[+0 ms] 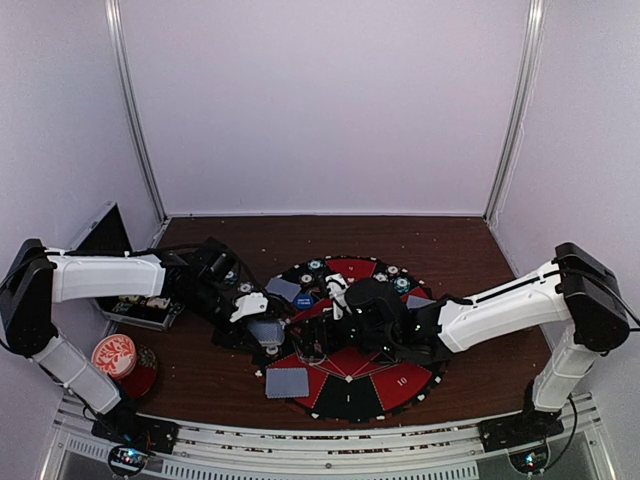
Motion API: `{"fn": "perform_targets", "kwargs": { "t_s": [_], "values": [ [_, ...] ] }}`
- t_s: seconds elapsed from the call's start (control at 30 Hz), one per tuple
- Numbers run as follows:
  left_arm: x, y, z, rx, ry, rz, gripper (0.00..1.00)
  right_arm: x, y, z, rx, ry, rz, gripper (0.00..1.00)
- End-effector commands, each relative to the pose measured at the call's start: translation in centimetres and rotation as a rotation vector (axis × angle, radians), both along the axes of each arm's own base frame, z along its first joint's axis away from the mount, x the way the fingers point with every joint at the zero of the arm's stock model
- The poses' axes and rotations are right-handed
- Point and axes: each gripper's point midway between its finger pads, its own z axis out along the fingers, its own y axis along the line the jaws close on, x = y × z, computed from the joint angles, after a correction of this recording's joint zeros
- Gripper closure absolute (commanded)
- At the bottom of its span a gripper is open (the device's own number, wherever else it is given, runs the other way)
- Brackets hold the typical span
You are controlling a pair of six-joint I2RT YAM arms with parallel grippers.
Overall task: Distribute texas hold em gaming equipment
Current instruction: Pick up the poker card from the face-down deck piles.
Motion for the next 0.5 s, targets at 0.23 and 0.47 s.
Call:
{"fn": "perform_targets", "kwargs": {
  "t_s": [0.23, 0.47],
  "values": [
    [-0.1, -0.4, 1.1, -0.042, -0.022, -0.025, 0.61, 0.3, 4.1, 0.8, 0.178, 0.074, 0.070, 0.00],
    [-0.1, -0.4, 1.0, -0.041, -0.020, -0.025, 0.61, 0.8, 5.2, 0.3, 0.220, 0.086, 0.059, 0.01]
  ]
}}
